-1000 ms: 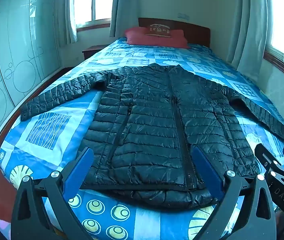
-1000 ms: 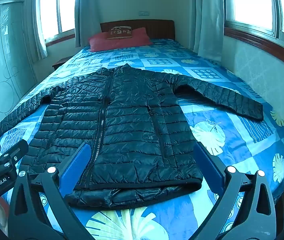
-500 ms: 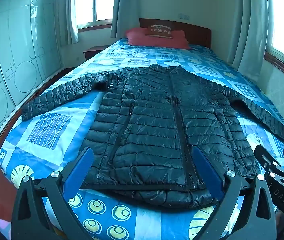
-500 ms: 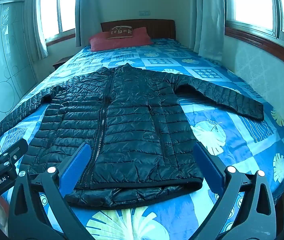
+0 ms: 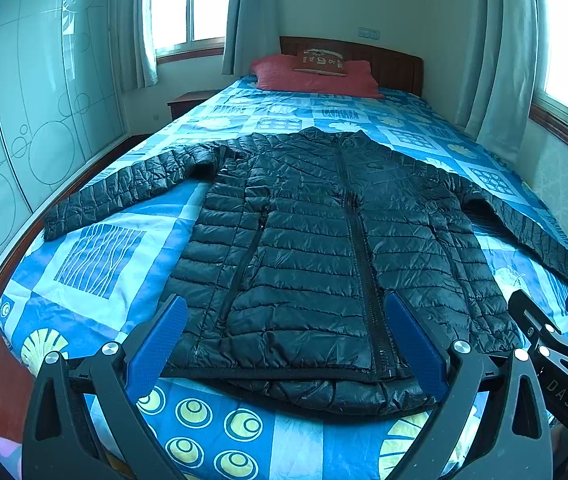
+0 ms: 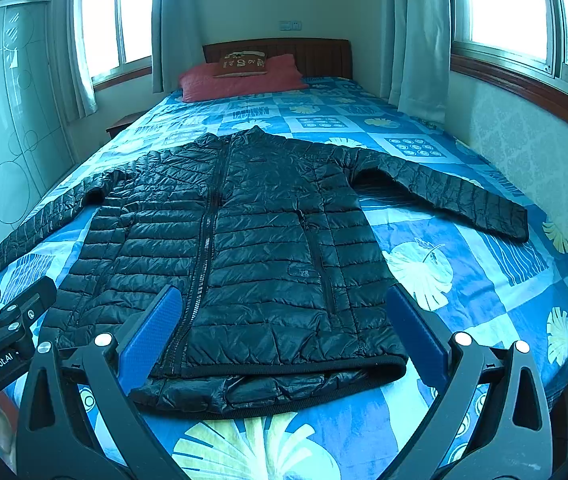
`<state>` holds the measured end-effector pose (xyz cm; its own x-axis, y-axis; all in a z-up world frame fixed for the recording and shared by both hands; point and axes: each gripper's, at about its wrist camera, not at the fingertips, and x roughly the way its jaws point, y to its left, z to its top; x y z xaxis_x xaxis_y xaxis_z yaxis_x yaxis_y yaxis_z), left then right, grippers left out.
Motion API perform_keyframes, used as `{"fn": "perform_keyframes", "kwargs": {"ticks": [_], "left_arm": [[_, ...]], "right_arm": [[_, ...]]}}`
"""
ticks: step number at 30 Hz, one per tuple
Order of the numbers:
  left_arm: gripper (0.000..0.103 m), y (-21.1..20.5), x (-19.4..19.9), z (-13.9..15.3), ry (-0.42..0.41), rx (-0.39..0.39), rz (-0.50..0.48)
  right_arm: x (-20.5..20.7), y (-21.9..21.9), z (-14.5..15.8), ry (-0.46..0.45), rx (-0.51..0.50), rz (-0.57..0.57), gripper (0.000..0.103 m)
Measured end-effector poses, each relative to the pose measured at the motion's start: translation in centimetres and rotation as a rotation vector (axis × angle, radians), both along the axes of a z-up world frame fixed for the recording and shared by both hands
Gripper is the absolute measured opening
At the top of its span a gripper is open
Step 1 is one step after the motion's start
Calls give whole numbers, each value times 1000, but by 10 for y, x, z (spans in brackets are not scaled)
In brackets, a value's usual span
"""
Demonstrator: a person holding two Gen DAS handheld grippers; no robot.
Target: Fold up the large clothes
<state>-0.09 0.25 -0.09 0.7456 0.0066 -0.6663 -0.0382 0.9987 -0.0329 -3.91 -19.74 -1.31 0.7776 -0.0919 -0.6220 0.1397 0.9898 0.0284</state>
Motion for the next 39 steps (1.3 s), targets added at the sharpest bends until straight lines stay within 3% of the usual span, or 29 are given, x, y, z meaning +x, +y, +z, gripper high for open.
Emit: {"fn": "perform_keyframes", "kwargs": {"ticks": [39], "left_arm": [[98, 3, -1, -3, 4, -1, 0]], "right_arm": [[1, 6, -5, 3, -1, 1, 101]]}}
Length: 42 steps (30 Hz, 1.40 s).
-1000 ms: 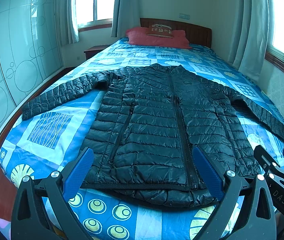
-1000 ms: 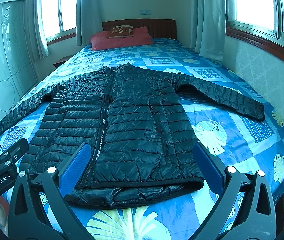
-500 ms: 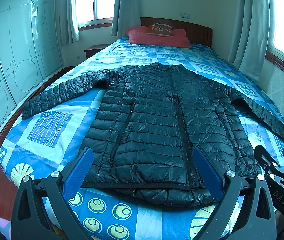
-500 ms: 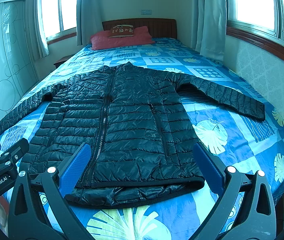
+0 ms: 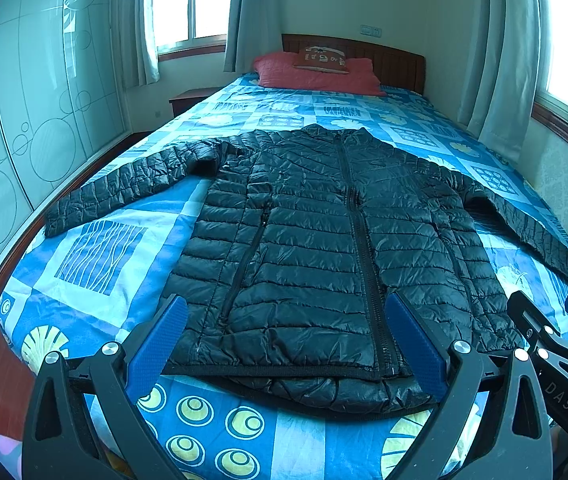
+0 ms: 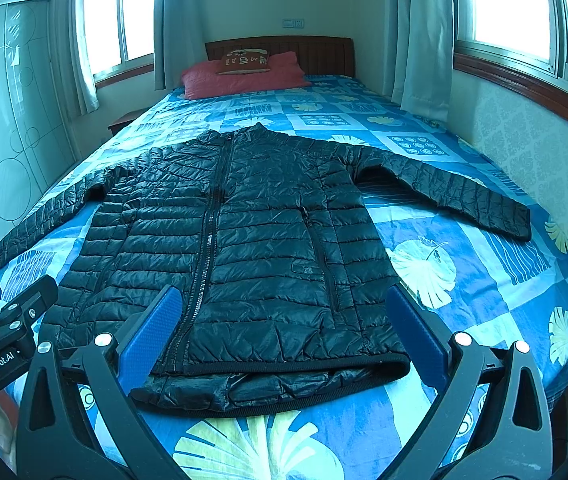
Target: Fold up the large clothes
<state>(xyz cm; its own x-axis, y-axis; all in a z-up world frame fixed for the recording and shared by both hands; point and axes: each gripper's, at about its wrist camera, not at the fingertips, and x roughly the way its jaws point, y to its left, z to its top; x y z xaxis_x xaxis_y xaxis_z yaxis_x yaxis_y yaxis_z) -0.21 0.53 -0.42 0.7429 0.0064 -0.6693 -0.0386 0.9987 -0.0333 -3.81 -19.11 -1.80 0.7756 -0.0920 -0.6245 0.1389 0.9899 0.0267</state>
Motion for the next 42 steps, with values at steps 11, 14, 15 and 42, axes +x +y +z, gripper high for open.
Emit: {"fn": "perform_keyframes", "kwargs": {"ticks": [11, 14, 15, 42], "left_arm": [[98, 2, -1, -2, 2, 0, 1], [98, 2, -1, -3, 2, 0, 0], [98, 2, -1, -3, 2, 0, 1], [98, 74, 52, -39, 69, -39, 188]], "right_arm": [[1, 2, -1, 2, 0, 1, 101], [1, 2, -1, 2, 1, 1, 101], [1, 1, -1, 2, 0, 0, 101], [49, -46, -39, 71, 138, -40, 101]]}}
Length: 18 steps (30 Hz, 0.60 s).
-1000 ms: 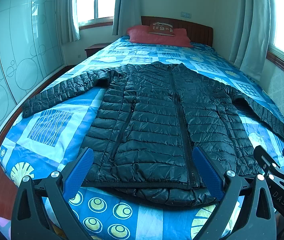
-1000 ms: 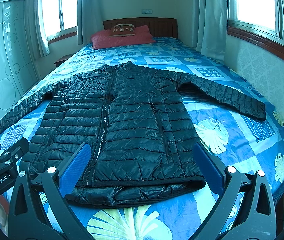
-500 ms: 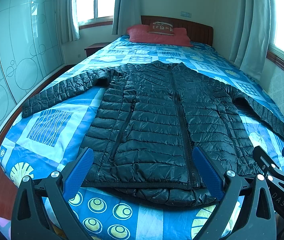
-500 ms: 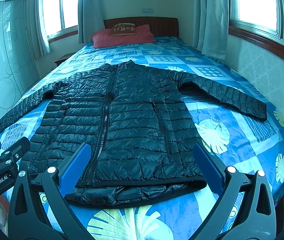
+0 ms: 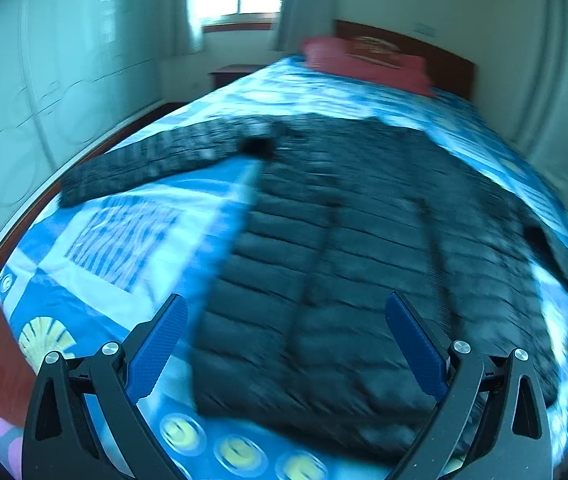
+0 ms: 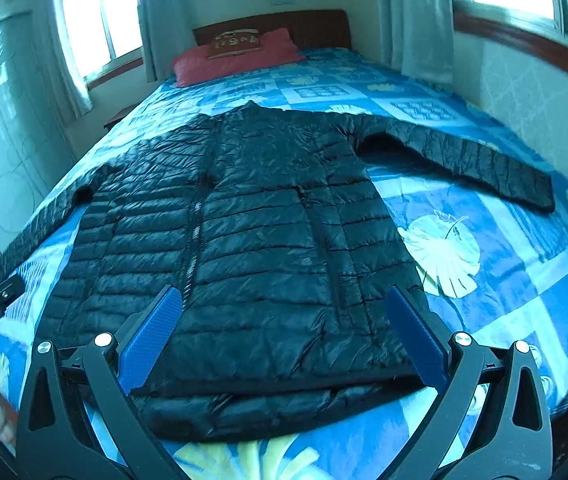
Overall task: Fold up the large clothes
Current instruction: 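Grasp the jacket sleeve with the right gripper and lift it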
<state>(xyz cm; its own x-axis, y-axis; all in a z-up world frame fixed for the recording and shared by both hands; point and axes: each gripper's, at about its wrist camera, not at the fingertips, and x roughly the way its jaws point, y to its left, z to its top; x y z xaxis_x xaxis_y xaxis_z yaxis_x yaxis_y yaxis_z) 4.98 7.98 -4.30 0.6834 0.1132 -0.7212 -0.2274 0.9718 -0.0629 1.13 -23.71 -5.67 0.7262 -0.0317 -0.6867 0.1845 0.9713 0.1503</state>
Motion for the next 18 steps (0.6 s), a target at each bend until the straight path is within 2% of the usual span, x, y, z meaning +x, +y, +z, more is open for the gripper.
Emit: {"fn": "perform_keyframes", "kwargs": {"ticks": [4, 6, 7, 12, 16, 18], "left_arm": [[98, 56, 35, -24, 25, 25, 145], [98, 86, 53, -39, 45, 60, 224], [98, 99, 60, -44, 57, 64, 250], [98, 168, 91, -79, 107, 65, 378], [98, 196, 102, -94, 129, 40, 443], [98, 202, 105, -100, 142, 31, 465]], "right_arm": [[21, -50, -10, -5, 40, -92, 97], [32, -87, -17, -5, 90, -153, 74], [37, -109, -21, -7, 137, -187, 70], [48, -215, -44, -48, 312, -383, 70], [47, -287, -60, -110, 387, -530, 70], [45, -309, -67, -145, 437, -566, 70]]}}
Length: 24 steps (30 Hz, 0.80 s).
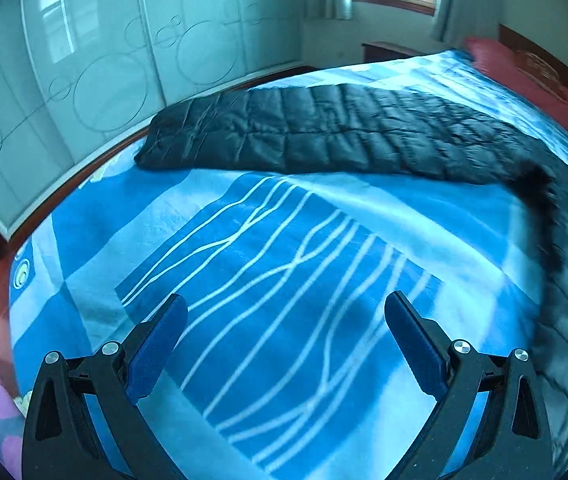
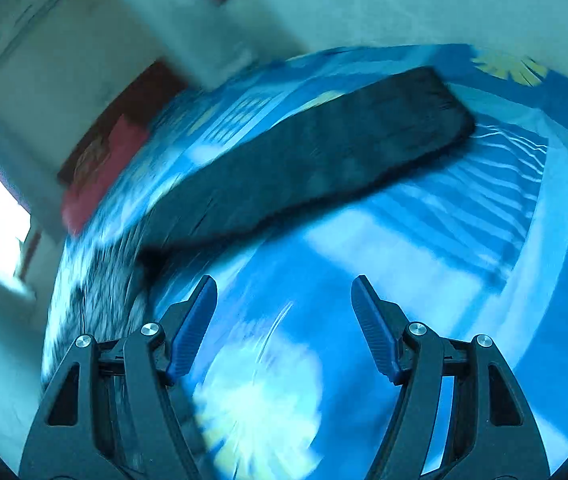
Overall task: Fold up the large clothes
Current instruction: 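Grasp the jacket sleeve with the right gripper and lift it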
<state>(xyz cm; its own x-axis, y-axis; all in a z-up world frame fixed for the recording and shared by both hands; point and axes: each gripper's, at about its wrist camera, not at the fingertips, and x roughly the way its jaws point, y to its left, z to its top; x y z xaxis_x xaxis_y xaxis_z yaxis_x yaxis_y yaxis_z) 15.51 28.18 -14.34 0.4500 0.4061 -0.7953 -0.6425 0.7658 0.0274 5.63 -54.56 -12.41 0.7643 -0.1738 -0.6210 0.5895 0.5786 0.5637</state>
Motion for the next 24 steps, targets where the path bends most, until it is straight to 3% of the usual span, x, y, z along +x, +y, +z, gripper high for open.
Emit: {"fn": "perform_keyframes", "kwargs": {"ticks": [5, 10, 20, 22, 24], "left_arm": [[99, 7, 4, -12, 15, -37, 20], [99, 3, 4, -12, 16, -20, 21], [99, 1, 5, -18, 19, 2, 21], [99, -1, 5, -18, 22, 7, 22], [99, -1, 6, -18, 23, 11, 23]], "right_arm": [[3, -56, -27, -96, 130, -94, 70], [8, -83, -47, -148, 174, -157, 70], [20, -113, -50, -240, 134, -234, 70], [27, -119, -49, -200, 101, -237, 60], [27, -122, -51, -177, 96, -235, 23]]}}
